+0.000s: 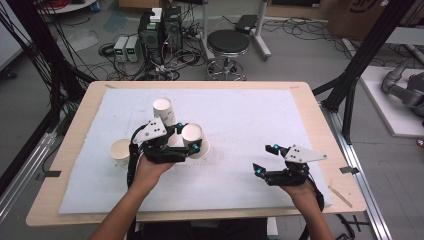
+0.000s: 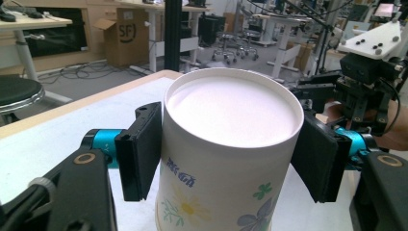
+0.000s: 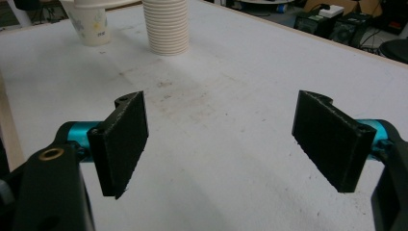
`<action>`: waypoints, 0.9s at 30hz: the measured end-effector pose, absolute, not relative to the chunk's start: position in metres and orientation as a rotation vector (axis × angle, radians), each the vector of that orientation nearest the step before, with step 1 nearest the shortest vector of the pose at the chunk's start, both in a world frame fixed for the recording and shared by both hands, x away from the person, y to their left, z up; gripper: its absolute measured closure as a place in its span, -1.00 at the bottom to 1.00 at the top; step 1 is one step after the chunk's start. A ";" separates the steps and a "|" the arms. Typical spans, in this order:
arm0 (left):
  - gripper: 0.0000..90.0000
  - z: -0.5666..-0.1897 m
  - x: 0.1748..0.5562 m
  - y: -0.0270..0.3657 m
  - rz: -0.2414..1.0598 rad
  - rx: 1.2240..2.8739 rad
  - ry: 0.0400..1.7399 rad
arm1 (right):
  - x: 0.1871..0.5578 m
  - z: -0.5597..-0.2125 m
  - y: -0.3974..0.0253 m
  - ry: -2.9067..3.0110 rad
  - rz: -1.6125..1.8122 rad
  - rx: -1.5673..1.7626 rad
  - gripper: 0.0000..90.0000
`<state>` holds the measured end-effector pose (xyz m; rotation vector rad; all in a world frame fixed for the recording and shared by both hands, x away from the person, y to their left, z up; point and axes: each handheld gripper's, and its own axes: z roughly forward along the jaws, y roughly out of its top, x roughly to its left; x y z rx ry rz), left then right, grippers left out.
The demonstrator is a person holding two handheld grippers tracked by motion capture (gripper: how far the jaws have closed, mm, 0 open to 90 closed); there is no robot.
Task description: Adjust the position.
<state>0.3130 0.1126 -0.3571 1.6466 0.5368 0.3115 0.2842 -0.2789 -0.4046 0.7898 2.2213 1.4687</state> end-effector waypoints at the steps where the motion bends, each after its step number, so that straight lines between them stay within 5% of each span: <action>1: -0.28 -0.357 0.313 0.112 0.311 1.646 0.535 | 0.284 -0.405 -0.279 2.223 1.470 0.792 -0.54; 27: -0.28 -0.372 0.306 0.085 0.173 1.676 0.443 | 0.279 -0.403 -0.256 2.314 1.630 0.636 -0.56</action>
